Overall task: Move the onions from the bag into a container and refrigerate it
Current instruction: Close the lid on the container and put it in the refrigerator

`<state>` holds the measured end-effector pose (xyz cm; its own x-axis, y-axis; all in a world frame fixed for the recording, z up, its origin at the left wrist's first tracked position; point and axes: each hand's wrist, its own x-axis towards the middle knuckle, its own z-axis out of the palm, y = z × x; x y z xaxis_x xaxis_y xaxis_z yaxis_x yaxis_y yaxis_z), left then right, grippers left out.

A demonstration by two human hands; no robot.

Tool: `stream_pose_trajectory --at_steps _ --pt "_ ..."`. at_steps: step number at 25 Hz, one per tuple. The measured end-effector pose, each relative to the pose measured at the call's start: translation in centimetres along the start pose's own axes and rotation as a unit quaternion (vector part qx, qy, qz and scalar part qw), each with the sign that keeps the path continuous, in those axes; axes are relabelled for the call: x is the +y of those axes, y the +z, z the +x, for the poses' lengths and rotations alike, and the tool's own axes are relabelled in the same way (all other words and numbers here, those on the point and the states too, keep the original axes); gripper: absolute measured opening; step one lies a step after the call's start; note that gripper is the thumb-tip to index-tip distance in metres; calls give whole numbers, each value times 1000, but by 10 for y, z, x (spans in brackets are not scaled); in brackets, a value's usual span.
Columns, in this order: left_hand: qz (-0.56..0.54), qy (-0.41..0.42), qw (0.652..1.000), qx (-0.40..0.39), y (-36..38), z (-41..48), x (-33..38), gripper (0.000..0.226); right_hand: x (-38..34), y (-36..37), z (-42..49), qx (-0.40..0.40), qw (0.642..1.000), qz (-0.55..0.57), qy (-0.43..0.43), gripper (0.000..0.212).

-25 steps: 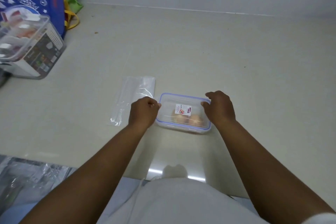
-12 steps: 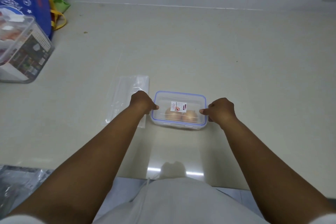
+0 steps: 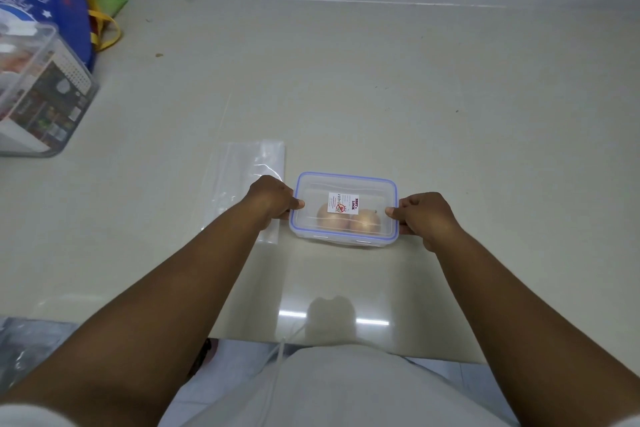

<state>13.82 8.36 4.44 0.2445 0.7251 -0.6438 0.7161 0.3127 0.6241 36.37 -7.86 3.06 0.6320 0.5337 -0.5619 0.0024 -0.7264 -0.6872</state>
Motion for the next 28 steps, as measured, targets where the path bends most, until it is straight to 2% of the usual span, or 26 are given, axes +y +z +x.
stream_pose_trajectory --at_steps 3,9,14,17,21,23,26,28 --pt "-11 -2 1000 3 -1 2 -2 27 1 0 1 -5 1000 -21 -18 43" --pt "-42 14 999 15 2 3 -13 28 6 1 -1 -4 999 -13 -33 27" --pt "-36 29 998 49 11 4 -24 27 14 15 -15 54 992 -61 -98 25" --pt "-41 55 997 40 13 4 -28 20 19 25 -21 96 982 -98 -131 33" --pt "-27 85 996 16 7 5 -33 18 22 38 -31 133 976 -108 -133 32" --pt "-39 95 995 -5 2 4 -35 24 22 39 -42 150 977 -88 -125 41" --pt "-21 101 995 -4 -6 -4 -47 57 32 37 -69 202 967 -67 -138 45" --pt "-24 117 993 9 -8 -23 -61 54 48 39 -98 238 960 -55 -137 41"
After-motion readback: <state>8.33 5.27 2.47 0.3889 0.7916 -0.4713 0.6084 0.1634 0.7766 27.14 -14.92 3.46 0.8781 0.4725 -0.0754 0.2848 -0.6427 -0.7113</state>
